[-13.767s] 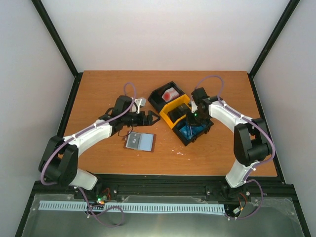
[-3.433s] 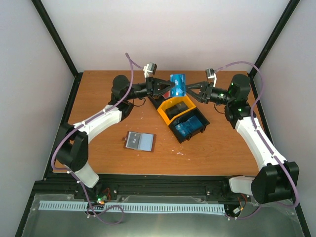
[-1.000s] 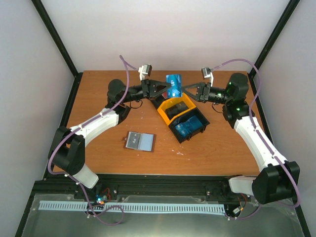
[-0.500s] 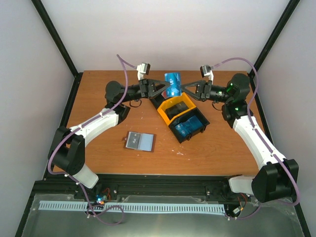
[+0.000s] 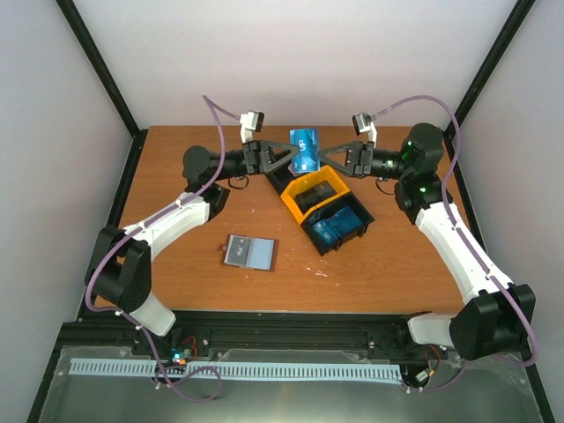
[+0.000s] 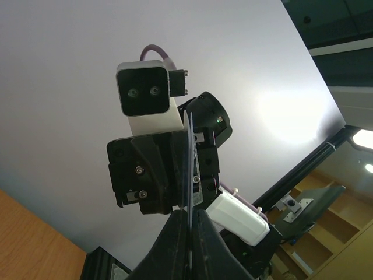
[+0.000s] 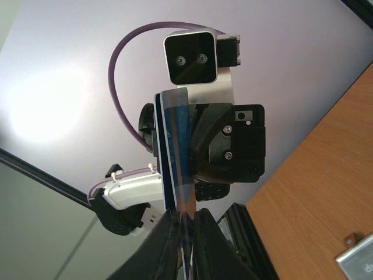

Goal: Put the credit cards into the card holder

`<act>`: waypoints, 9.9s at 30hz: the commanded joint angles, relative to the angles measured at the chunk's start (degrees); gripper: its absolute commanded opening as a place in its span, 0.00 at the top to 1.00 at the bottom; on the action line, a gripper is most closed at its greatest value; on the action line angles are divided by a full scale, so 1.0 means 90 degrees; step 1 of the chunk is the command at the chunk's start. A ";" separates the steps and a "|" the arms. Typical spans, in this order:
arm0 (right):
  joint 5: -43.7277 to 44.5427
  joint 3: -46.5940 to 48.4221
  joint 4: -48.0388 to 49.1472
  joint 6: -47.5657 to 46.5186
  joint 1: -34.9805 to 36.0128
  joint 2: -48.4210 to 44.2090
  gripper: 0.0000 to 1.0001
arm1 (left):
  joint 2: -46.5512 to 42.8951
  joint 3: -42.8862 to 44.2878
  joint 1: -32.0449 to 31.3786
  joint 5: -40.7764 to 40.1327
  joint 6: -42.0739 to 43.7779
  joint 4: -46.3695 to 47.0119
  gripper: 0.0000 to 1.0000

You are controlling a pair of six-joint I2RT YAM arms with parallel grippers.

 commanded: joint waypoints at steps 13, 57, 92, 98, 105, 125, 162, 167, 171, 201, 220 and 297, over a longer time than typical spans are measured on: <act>0.0613 0.1058 -0.2378 -0.1668 0.0402 0.0511 0.85 | -0.0276 0.0321 -0.0078 0.0115 0.0608 -0.0882 0.99; 0.1605 0.0464 -0.2556 -0.1090 -0.0517 0.0183 0.97 | -0.0662 -0.0245 0.0224 -0.0776 0.2222 -0.4571 0.99; 0.7434 -0.1881 -0.0318 0.0407 0.4586 0.2572 0.97 | -0.1213 -0.2068 0.0342 -0.7019 0.4879 -1.1470 0.99; 0.7682 -0.1846 -0.0101 0.0418 0.4662 0.2945 0.97 | -0.1007 -0.1865 0.0341 -0.7156 0.4963 -1.1813 1.00; 0.7832 -0.1870 0.0614 0.0243 0.4692 0.3308 0.97 | -0.1138 -0.1545 0.0341 -0.6988 0.4884 -1.2351 0.99; 0.7643 -0.1775 0.1059 0.0166 0.4687 0.3690 0.97 | -0.0905 -0.1533 0.0887 -0.6213 0.5378 -1.2231 0.99; 0.7548 -0.3115 0.2326 0.0888 0.4568 0.3360 0.97 | -0.1301 -0.2115 0.0878 -0.4949 0.5365 -1.2061 0.99; 0.7424 -0.2975 0.2364 0.0902 0.4578 0.3600 0.97 | -0.1303 -0.2118 0.0881 -0.4941 0.5365 -1.2060 0.99; 0.7307 -0.2985 0.2677 0.0968 0.4574 0.3748 0.97 | -0.1309 -0.2129 0.0878 -0.4930 0.5374 -1.2058 0.99; 0.7379 -0.2916 0.2627 0.0737 0.4648 0.3841 0.97 | -0.1325 -0.2114 0.0883 -0.4944 0.5390 -1.2040 0.99; 0.6922 -0.2438 0.2523 0.1217 0.4875 0.4491 0.97 | -0.1294 -0.2129 0.0880 -0.4857 0.5414 -1.1973 0.99; 0.7356 0.0808 -0.3414 -0.0637 0.5217 0.4393 0.46 | -0.1597 -0.2165 0.0884 -0.4780 0.5335 -1.1791 0.99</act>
